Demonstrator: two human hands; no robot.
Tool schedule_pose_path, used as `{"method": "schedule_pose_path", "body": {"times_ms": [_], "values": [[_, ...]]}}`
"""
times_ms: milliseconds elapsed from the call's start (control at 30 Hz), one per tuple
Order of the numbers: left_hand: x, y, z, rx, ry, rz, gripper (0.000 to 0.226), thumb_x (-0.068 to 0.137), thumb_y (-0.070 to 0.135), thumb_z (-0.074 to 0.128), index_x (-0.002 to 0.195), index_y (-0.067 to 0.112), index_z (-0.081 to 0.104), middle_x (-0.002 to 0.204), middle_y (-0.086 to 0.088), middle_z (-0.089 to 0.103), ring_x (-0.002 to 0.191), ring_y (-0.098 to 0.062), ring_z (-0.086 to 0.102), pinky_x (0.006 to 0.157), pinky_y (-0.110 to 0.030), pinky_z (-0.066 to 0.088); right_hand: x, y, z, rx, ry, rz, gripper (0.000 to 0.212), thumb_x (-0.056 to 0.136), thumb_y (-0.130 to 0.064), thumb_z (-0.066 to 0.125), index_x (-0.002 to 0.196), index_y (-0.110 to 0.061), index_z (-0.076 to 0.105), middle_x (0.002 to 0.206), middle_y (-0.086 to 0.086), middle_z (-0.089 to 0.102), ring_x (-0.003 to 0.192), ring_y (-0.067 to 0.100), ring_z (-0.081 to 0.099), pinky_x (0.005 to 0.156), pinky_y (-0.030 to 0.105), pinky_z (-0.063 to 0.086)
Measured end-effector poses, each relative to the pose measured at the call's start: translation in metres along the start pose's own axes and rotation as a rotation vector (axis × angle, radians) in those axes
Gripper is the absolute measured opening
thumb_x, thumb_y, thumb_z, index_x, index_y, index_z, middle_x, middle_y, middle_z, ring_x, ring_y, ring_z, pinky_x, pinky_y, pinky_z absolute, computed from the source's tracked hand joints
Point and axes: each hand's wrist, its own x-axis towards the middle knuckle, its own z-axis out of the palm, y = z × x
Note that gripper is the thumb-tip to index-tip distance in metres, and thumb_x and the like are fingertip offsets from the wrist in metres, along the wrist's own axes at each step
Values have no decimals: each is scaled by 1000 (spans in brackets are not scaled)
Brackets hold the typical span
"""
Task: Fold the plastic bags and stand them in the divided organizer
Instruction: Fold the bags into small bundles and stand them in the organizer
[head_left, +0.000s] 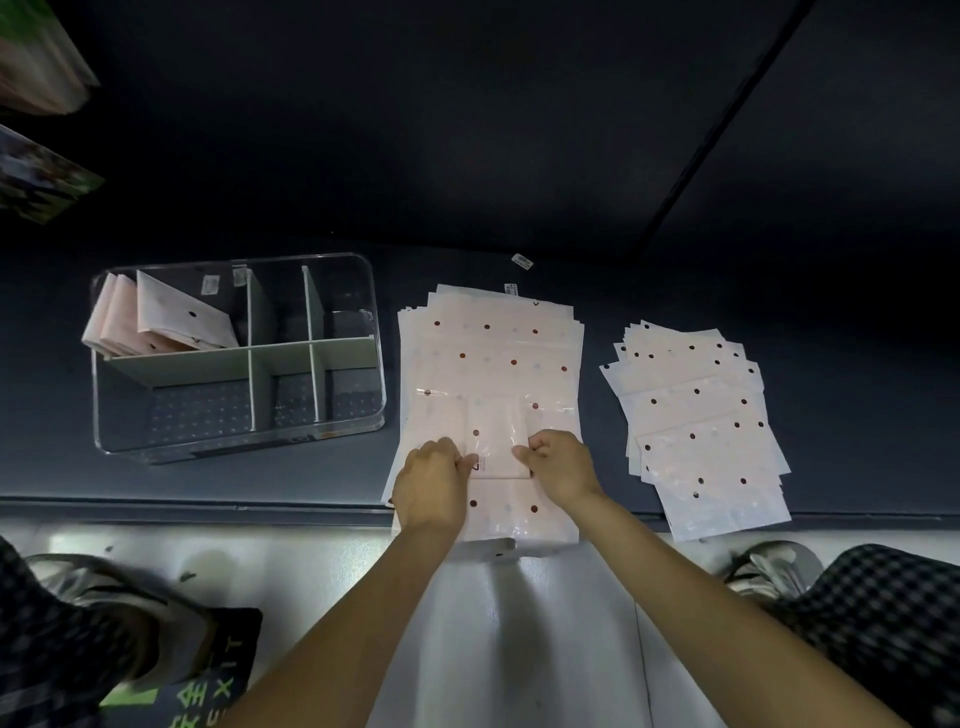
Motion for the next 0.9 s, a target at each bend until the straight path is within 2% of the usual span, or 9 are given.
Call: {"method": "schedule_pose_path", "body": {"times_ms": [67,200,267,300,433,600,700,800,900], "values": [[-4,1,-1,1,82,101,18,95,27,53,102,10,53,103,-6,56,95,-24,51,74,-35,44,1,-2,0,-19,-10,22,17,90,-28,62,82,-13,60,79,0,59,80,18,54,76,29,45],[-17,-8,8,75,112,707,38,84,13,67,120,3,60,130,-16,56,121,-35,53,100,-43,45,3,-4,-1,-66,-24,30,28,90,-29,61,67,-16,50,68,-1,53,74,20,50,68,29,40],[-20,-18,15,274,-82,734,60,99,34,42,148,8,19,156,-9,7,146,-26,6,120,-39,7,3,-4,-2,-71,-26,38,24,90,-30,60,73,-17,51,75,0,57,79,21,54,72,30,42],[-19,-24,18,354,-165,687,64,101,43,26,148,12,-4,154,-4,-16,142,-21,-17,118,-35,-9,2,-5,-2,-62,-24,47,17,90,-31,60,83,-17,54,85,1,61,87,21,57,78,30,43],[-19,-29,22,472,-237,637,70,98,55,11,144,13,-22,148,-3,-33,131,-18,-39,114,-34,-20,-6,-5,4,-7,61,102,28,91,-35,57,109,-14,52,105,2,63,102,22,58,88,33,45],[-17,-27,20,488,-225,620,71,97,57,13,149,16,-12,153,-3,-24,143,-16,-20,117,-36,-13,-12,-7,15,40,126,142,26,94,-27,54,113,-12,44,102,8,64,88,23,58,75,30,44],[-9,-24,8,340,-151,618,61,99,48,30,150,17,17,159,1,12,145,-11,12,116,-27,-5,-10,-11,9,180,132,184,26,92,-20,56,113,-10,45,102,7,58,83,19,51,69,26,37],[-6,-17,-14,57,-33,629,32,99,28,46,127,16,56,130,0,58,121,-17,52,112,-21,15,-13,-19,-5,314,119,188,21,90,-18,59,108,-12,49,94,-2,49,75,13,50,57,23,37],[-5,-8,-38,-78,16,621,23,98,25,48,104,18,69,99,2,69,93,-22,61,91,-21,38,-22,-33,-27,305,84,128,14,91,-26,58,100,-17,52,93,-3,53,73,9,52,56,22,39]]}}
